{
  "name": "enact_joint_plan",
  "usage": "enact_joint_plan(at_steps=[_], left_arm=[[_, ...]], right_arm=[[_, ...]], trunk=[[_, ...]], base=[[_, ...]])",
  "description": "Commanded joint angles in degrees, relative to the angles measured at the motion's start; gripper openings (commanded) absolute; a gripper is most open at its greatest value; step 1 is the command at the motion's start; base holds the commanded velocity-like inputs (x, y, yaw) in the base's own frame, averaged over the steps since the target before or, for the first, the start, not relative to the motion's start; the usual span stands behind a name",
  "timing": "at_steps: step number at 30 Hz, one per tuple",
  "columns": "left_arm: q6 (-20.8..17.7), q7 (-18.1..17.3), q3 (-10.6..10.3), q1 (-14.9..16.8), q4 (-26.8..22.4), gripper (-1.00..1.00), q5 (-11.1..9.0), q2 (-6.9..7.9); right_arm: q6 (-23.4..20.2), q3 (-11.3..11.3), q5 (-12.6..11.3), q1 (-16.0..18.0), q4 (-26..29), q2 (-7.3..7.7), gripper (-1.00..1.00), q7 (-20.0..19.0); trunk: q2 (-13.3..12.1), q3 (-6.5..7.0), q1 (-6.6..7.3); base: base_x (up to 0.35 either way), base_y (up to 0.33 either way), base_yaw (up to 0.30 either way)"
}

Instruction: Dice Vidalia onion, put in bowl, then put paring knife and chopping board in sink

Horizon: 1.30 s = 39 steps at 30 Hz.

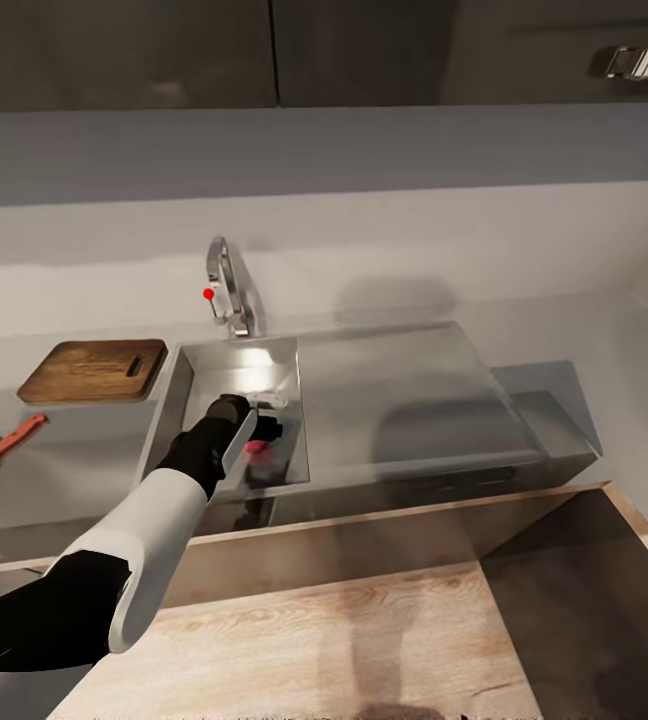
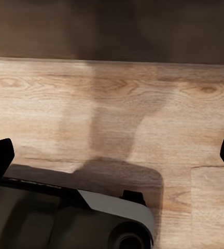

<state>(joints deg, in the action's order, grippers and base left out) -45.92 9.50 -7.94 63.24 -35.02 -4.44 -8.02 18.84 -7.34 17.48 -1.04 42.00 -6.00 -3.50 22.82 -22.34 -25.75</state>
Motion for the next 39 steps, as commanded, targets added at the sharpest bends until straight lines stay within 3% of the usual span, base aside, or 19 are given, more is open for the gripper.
enact_joint_plan(at_steps=[1, 39], left_arm=[[-0.22, 0.44, -0.25, 0.04, -0.05, 1.0, -0.48, 0.03], [-0.23, 0.58, -0.25, 0.04, 0.21, 1.0, -0.48, 0.06]], right_arm=[[0.15, -0.4, 0.45, -0.02, 0.1, -0.1, 1.0, -0.37], [0.15, -0.32, 0.48, -0.02, 0.25, -0.15, 1.0, -0.37]], trunk=[[0.1, -0.18, -0.03], [0.1, -3.57, -0.03]], base=[[0.0, 0.0, 0.0], [0.0, 0.0, 0.0]])
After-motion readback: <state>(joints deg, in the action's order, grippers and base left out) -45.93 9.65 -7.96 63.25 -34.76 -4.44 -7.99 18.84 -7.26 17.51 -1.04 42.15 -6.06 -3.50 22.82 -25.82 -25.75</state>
